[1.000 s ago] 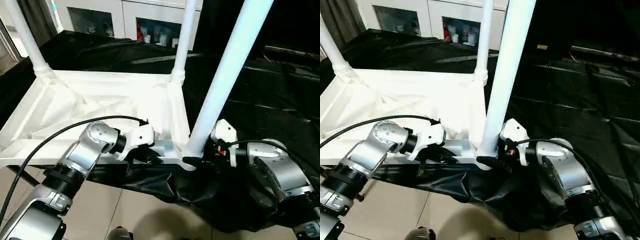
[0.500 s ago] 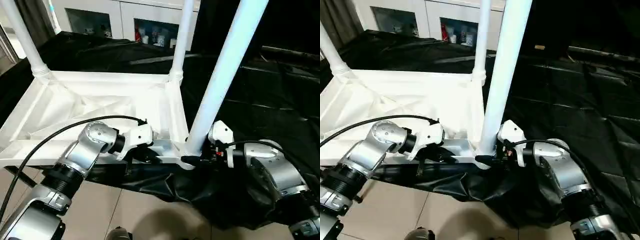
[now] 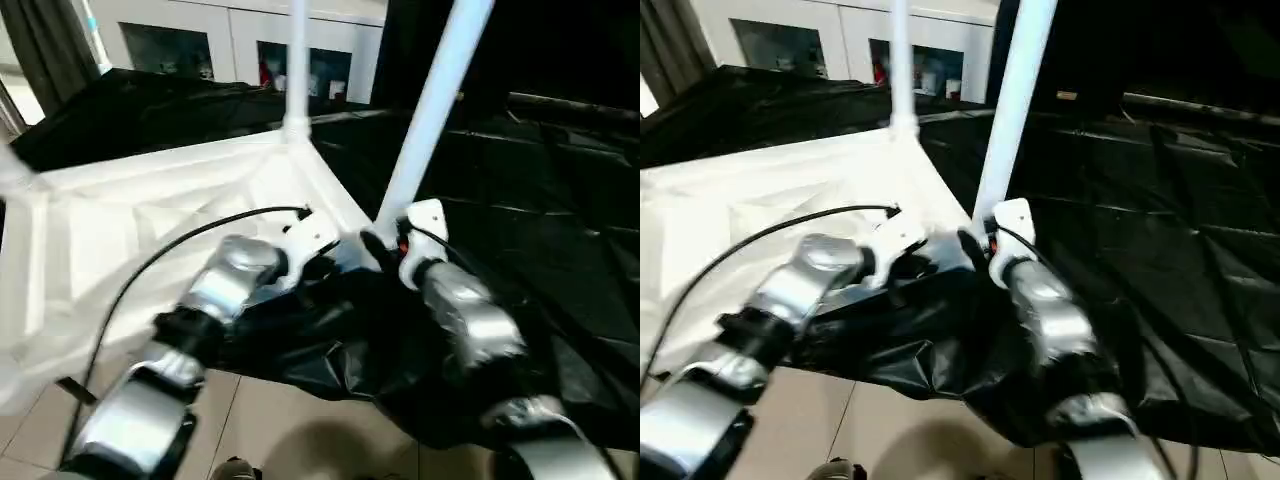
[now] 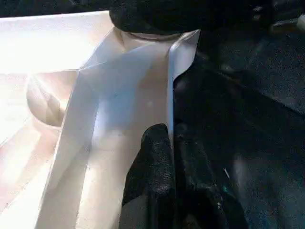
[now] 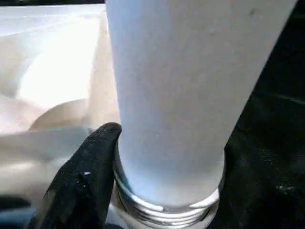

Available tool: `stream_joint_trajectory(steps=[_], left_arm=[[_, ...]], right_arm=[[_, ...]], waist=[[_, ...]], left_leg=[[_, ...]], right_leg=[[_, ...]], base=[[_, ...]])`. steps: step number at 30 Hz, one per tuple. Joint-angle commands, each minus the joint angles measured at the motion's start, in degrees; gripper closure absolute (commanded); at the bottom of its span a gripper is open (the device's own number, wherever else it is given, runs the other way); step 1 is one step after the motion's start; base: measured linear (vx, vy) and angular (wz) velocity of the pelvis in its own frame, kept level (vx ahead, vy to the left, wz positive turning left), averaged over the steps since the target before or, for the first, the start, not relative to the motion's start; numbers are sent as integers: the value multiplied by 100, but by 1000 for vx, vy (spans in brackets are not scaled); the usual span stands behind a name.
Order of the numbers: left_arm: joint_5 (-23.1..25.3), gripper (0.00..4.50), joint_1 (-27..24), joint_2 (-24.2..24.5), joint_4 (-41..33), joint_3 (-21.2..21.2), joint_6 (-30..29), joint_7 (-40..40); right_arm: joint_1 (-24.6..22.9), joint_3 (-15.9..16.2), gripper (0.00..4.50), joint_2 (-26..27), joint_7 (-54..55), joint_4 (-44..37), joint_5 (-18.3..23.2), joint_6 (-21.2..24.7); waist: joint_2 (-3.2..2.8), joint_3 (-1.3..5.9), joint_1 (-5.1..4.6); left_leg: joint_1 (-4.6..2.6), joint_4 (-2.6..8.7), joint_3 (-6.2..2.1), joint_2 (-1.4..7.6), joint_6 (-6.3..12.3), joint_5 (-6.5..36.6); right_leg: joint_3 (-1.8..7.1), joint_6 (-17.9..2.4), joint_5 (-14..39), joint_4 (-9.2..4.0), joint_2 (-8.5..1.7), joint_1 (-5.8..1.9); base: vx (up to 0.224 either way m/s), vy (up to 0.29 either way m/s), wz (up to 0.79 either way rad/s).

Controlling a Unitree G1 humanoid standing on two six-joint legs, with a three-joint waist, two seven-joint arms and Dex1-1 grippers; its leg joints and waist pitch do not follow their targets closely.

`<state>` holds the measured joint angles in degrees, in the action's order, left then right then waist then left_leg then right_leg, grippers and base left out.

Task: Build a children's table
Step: Rotate leg to tighten

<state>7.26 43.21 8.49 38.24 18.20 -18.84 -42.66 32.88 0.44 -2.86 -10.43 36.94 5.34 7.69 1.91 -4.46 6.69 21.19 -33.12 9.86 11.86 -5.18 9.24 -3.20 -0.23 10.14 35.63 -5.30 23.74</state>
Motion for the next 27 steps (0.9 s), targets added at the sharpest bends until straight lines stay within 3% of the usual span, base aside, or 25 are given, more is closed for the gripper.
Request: stream_joint_trajectory(steps=[1, 2, 3, 6, 9, 14, 18, 19, 20, 21, 22, 24, 27], left_arm=[[-15, 450, 118, -230, 99, -34, 101, 276], [-9, 450, 135, -252, 143, -33, 126, 305], [5, 450, 161, -286, 203, -45, 142, 370], [13, 450, 204, -289, 272, -74, 141, 463], [16, 450, 182, -206, 240, -70, 159, 398], [35, 450, 149, -55, 196, -75, 313, 140], [-28, 450, 41, 176, 21, -47, 416, -231], [-46, 450, 15, 229, -21, -37, 450, -321], [-65, 450, -56, 386, -146, -7, 445, -527], [-63, 450, -67, 414, -163, -1, 446, -554], [-57, 450, -82, 455, -187, 8, 449, -593], [-93, 450, -149, 597, -282, 27, 548, -824], [-182, 450, -218, 679, -406, 30, 629, -1088]], right_arm=[[-134, 294, 176, 196, -33, 377, -193, 84], [-121, 287, 176, 225, -103, 381, -165, 64], [-86, 258, 120, 266, -81, 428, -140, 42], [20, 182, 100, 301, -100, 526, -47, -98], [92, 157, 62, 223, -114, 538, -88, -152], [43, 126, 62, -135, -743, 69, -20, -99], [-234, 399, 62, -688, -1764, -598, 60, 26], [-284, 441, 62, -794, -1943, -710, 75, 40], [-435, 565, 62, -1142, -2419, -1007, 69, 0], [-460, 586, 62, -1204, -2493, -1051, 61, -19], [-499, 612, 62, -1298, -2615, -1117, 44, -46], [-639, 663, 62, -1577, -3089, -1390, 122, -61], [-708, 629, 62, -1725, -3359, -1601, 240, 40]], waist=[[-19, 402, 2], [-19, 395, 6], [-24, 389, 0], [-39, 377, -13], [-39, 379, -25], [6, 374, -8], [54, 383, 32], [33, 402, 38], [53, 406, 35], [33, 403, 47], [52, 409, 32], [14, 408, 23], [-6, 403, 8]], left_leg=[[-36, 401, 8, 41, -18, 1337], [-44, 410, 6, 43, 0, 1402], [-46, 417, 5, 42, 8, 1452], [-75, 451, -8, 55, -5, 1745], [-62, 467, -20, 62, -22, 1785], [-36, 456, -6, 62, 95, 1613], [-15, 422, 12, 57, 254, 1259], [-17, 412, 12, 65, 297, 1130], [10, 403, 10, 52, 341, 1020], [9, 401, 6, 58, 354, 967], [18, 382, 19, 54, 410, 866], [23, 369, 19, 58, 499, 782], [-1, 371, 22, 70, 501, 865]], right_leg=[[198, -995, 1132, -456, -234, -289], [197, -993, 1175, -468, -239, -292], [195, -986, 1234, -477, -239, -291], [192, -917, 1649, -535, -254, -276], [189, -872, 1697, -542, -254, -275], [196, -890, 1463, -524, -247, -294], [194, -923, 1166, -502, -258, -332], [193, -983, 1000, -475, -266, -331], [181, -999, 873, -462, -256, -361], [180, -1016, 796, -456, -254, -361], [183, -1073, 598, -435, -243, -356], [173, -1196, 341, -416, -233, -353], [170, -1327, 392, -416, -233, -337]], base=[[0, 0, 0], [0, 0, 0], [0, 0, 0], [0, 0, 0], [0, 0, 0], [0, 0, 0], [0, 0, 0], [0, 0, 0], [0, 0, 0], [0, 0, 0], [0, 0, 0], [0, 0, 0], [0, 0, 0]])
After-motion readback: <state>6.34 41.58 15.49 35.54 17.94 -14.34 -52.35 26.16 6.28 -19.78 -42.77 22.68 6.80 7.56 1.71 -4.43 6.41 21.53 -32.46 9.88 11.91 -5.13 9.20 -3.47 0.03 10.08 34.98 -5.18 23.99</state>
